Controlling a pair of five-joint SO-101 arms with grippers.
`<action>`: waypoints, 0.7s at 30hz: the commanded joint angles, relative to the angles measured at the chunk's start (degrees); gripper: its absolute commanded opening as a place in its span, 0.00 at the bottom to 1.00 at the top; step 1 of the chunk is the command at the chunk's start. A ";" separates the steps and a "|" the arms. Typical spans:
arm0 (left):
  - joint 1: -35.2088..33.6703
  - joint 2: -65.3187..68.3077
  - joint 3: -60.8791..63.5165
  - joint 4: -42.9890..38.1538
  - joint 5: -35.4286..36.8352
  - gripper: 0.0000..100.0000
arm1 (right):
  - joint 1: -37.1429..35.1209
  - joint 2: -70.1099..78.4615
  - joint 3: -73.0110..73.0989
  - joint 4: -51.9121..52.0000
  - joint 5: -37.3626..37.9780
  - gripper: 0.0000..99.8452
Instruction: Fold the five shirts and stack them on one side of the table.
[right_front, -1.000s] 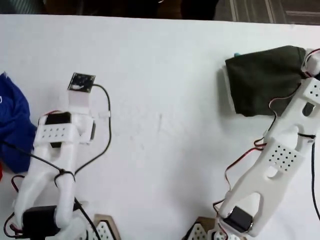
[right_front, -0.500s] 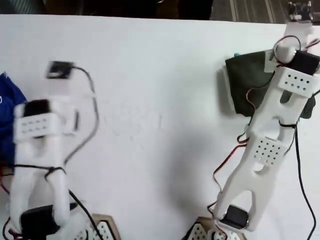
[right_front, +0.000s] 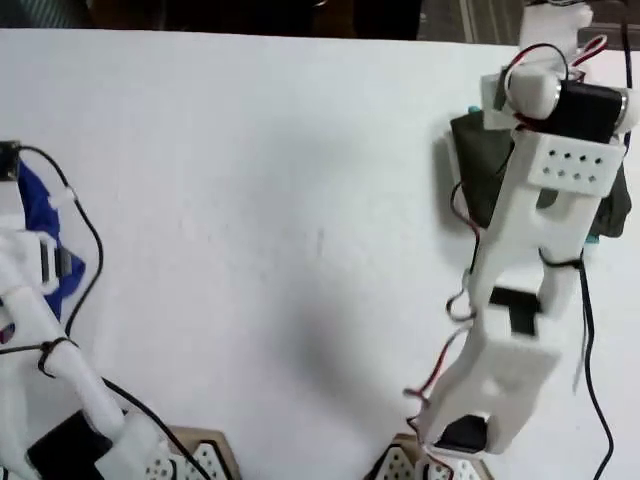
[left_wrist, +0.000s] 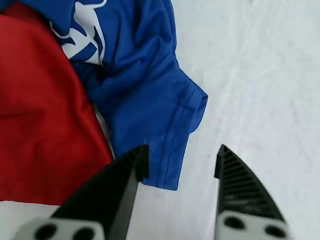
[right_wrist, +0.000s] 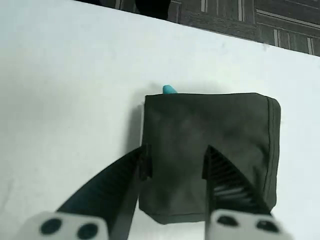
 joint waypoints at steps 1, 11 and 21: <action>-0.88 -0.26 4.70 -5.54 -2.20 0.24 | -3.56 -16.92 15.65 1.36 0.70 0.17; 0.44 4.57 4.44 -14.42 -0.18 0.24 | -7.87 -41.98 49.49 0.84 0.70 0.17; 4.13 40.09 -50.15 9.93 11.69 0.24 | -7.78 -51.82 67.96 -2.95 0.70 0.17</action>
